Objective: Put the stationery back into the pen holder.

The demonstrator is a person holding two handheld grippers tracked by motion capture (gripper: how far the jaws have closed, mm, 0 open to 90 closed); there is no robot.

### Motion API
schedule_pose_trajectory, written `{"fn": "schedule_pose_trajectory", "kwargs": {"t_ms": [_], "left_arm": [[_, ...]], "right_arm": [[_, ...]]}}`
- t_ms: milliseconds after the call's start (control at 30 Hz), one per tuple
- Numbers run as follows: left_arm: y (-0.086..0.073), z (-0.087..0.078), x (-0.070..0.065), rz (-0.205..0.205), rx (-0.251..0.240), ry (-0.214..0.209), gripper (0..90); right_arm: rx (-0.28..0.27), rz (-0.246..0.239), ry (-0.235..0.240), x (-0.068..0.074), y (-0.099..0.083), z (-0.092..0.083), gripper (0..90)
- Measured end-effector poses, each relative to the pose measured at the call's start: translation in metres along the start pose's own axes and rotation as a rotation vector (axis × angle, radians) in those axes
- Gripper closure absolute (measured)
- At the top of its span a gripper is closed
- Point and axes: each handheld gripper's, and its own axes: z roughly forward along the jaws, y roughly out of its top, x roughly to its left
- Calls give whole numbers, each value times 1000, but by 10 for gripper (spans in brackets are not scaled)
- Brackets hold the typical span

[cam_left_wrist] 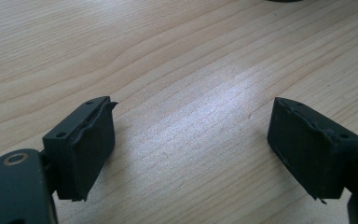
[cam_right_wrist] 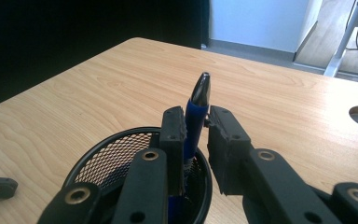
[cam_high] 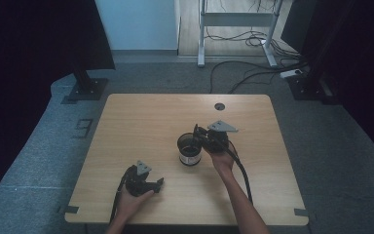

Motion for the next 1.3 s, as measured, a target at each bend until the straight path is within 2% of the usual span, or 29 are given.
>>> {"fn": "schedule_pose_trajectory", "kwargs": {"t_ms": [333,467,567,833,967,1300], "left_arm": [[0,0,0,0,0,0,151],[0,0,0,0,0,0,151],[0,0,0,0,0,1,151],[0,0,0,1,0,0,151],[0,0,0,1,0,0,151],[0,0,0,2,0,0,151]], "right_arm": [[-2,-13,1,1,1,-3,708],[3,-27,1,3,1,-5,649],[0,-53,-17,5,-1,-9,597],[14,-61,-33,3,-11,-28,449],[11,-46,-52,0,-20,-40,407],[33,-27,-68,-6,-49,-73,371]]}}
